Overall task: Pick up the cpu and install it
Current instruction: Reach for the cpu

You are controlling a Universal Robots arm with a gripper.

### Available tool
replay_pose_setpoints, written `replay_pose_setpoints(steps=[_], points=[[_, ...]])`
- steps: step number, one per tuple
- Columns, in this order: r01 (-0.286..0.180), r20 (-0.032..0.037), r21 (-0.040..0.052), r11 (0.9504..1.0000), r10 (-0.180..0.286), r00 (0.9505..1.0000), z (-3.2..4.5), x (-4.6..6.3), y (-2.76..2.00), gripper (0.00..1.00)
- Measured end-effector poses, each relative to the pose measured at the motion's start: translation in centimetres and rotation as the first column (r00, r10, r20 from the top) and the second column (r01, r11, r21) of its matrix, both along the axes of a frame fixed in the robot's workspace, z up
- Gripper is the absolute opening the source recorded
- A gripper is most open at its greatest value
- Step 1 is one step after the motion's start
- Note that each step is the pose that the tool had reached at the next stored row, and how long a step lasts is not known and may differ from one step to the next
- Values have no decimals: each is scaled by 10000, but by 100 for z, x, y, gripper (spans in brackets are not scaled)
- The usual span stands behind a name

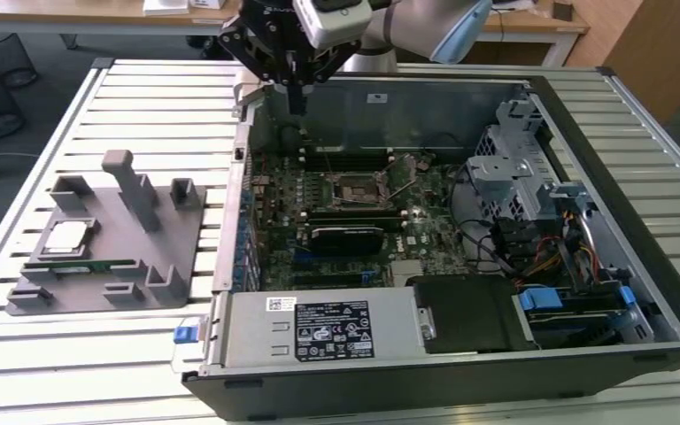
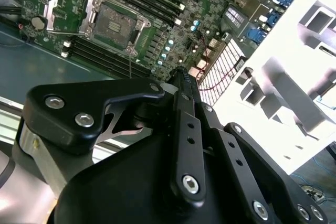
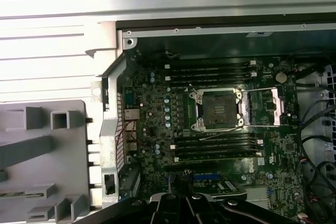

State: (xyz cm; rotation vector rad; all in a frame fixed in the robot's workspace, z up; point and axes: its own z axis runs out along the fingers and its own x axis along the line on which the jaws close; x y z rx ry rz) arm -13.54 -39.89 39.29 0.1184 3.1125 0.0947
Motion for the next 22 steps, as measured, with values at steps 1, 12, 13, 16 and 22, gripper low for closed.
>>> replay_pose_setpoints(steps=[1, 12, 13, 16, 22], points=[[0, 0, 4, 10000, 0, 10000, 0, -3, 0, 11], [-1, 0, 38, 10000, 1, 10000, -1, -32, 0, 11], [0, 0, 42, 10000, 0, 10000, -2, -35, 0, 11], [-1, 1, 52, 10000, 1, 10000, -2, -42, 0, 11], [0, 1, 71, 10000, 0, 10000, -3, -58, 0, 11]])
